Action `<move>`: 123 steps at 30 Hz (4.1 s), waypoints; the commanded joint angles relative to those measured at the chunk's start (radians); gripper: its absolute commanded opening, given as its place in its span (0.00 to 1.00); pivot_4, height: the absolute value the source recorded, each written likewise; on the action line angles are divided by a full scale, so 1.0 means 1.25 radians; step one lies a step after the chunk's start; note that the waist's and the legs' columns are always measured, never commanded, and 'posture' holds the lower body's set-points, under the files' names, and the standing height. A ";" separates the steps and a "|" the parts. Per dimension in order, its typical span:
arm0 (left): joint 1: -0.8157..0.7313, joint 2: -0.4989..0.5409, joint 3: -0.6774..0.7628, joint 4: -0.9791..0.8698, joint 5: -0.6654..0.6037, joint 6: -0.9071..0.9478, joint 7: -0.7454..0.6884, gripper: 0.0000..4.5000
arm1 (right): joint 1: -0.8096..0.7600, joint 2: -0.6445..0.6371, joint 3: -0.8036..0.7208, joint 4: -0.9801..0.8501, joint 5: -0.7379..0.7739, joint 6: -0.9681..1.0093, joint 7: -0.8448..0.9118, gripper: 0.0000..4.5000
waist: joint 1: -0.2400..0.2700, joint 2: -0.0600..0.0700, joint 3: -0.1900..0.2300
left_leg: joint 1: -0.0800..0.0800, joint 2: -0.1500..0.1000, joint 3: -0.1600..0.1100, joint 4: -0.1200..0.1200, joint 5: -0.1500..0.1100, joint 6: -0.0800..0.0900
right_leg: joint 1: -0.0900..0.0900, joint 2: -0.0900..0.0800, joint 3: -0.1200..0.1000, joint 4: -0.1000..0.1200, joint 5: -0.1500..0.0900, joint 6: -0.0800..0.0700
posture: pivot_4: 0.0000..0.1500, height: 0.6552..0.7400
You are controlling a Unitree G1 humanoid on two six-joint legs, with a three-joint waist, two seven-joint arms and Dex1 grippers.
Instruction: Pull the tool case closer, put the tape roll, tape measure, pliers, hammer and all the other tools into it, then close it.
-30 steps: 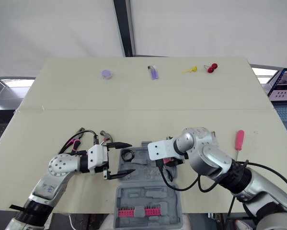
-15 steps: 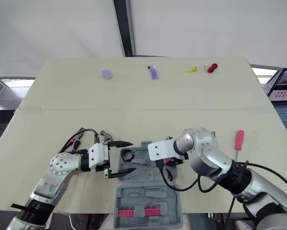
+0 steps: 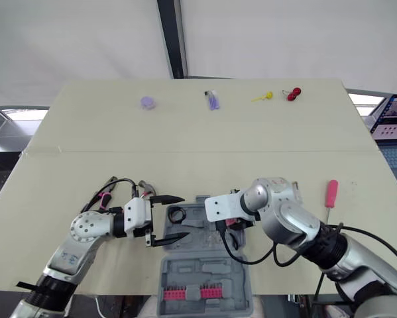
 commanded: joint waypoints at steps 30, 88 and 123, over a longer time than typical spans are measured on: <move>0.004 -0.002 -0.006 -0.036 -0.003 -0.003 0.006 1.00 | 0.110 -0.006 -0.320 -0.152 0.255 -0.001 0.004 0.99 | 0.000 0.000 0.000 | 0.000 0.000 0.000 -0.001 0.000 0.000 | 0.000 0.000 0.000 0.000 0.000 0.000 | 1.00 1.00; -0.011 0.012 0.005 -0.066 -0.008 0.039 0.005 1.00 | 0.314 0.081 -0.405 0.299 0.430 -0.493 -0.160 0.42 | 0.001 0.000 0.000 | 0.001 0.000 0.000 -0.001 0.000 0.000 | 0.001 0.000 0.000 -0.001 0.000 0.000 | 1.00 1.00; 0.044 0.032 0.134 -0.117 -0.059 0.130 0.085 1.00 | 0.346 0.021 -0.661 0.210 0.702 -0.255 -0.192 0.42 | 0.002 -0.002 -0.005 | 0.002 0.000 0.000 -0.001 0.000 0.000 | 0.003 0.000 0.000 -0.002 0.000 0.000 | 1.00 1.00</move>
